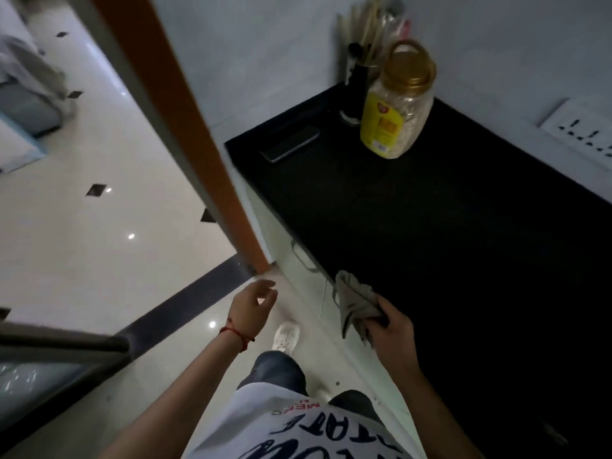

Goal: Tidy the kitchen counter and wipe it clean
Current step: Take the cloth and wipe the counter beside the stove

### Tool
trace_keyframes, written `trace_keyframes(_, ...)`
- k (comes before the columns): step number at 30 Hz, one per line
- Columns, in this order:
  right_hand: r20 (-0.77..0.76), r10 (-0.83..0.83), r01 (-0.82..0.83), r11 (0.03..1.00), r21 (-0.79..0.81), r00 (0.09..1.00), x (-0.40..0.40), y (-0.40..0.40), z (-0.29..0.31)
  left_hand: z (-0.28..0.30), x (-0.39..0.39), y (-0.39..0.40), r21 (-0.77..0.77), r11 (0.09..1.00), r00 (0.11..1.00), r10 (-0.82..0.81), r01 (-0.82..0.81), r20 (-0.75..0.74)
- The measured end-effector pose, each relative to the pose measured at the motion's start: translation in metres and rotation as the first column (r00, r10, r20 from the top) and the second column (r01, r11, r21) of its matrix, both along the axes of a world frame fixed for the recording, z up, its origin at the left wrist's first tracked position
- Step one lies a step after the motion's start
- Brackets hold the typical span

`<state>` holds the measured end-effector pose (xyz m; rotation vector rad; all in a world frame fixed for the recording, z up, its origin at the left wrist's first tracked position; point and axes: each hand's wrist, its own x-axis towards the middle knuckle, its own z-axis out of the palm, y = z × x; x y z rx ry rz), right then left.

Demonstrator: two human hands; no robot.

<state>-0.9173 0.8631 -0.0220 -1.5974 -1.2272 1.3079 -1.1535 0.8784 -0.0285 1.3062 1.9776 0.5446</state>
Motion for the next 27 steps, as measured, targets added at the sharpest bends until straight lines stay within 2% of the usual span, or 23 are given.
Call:
trace_keyframes(3, -0.016, -0.181, 0.181, 0.983, -0.031, 0.983, 0.000, 0.036, 0.009, 0.005, 0.007, 0.063, 0.128, 0.969, 0.977, -0.210, 0.213, -0.039)
trace_keyframes(6, 0.014, -0.337, 0.337, 0.941, -0.010, 0.941, 0.002, 0.068, 0.019, 0.010, 0.017, 0.118, 0.185, 0.905, 0.923, -0.375, 0.384, -0.083)
trace_keyframes(9, 0.061, -0.458, 0.458, 0.889, 0.014, 0.887, 0.000, 0.094, 0.027, 0.010, 0.025, 0.168, 0.187, 0.808, 0.829, -0.543, 0.559, -0.135)
trace_keyframes(13, 0.096, -0.556, 0.555, 0.831, 0.042, 0.825, -0.005, 0.121, 0.034, -0.001, 0.044, 0.221, 0.193, 0.677, 0.703, -0.670, 0.710, -0.237)
trace_keyframes(15, 0.101, -0.598, 0.597, 0.801, 0.044, 0.795, -0.007, 0.131, 0.034, -0.006, 0.057, 0.241, 0.126, 0.604, 0.612, -0.736, 0.787, -0.289)
trace_keyframes(17, 0.130, -0.624, 0.623, 0.780, 0.050, 0.771, -0.006, 0.142, 0.035, -0.015, 0.068, 0.259, 0.038, 0.539, 0.516, -0.780, 0.841, -0.354)
trace_keyframes(19, 0.167, -0.638, 0.641, 0.766, 0.047, 0.751, 0.000, 0.155, 0.034, -0.023, 0.074, 0.274, -0.037, 0.514, 0.457, -0.791, 0.857, -0.407)
trace_keyframes(22, 0.215, -0.640, 0.645, 0.762, 0.055, 0.738, 0.015, 0.182, 0.032, -0.035, 0.074, 0.285, -0.109, 0.499, 0.403, -0.793, 0.860, -0.456)
trace_keyframes(27, 0.328, -0.628, 0.635, 0.766, 0.099, 0.706, 0.055, 0.244, 0.023, -0.042, 0.070, 0.288, -0.110, 0.474, 0.350, -0.770, 0.874, -0.534)
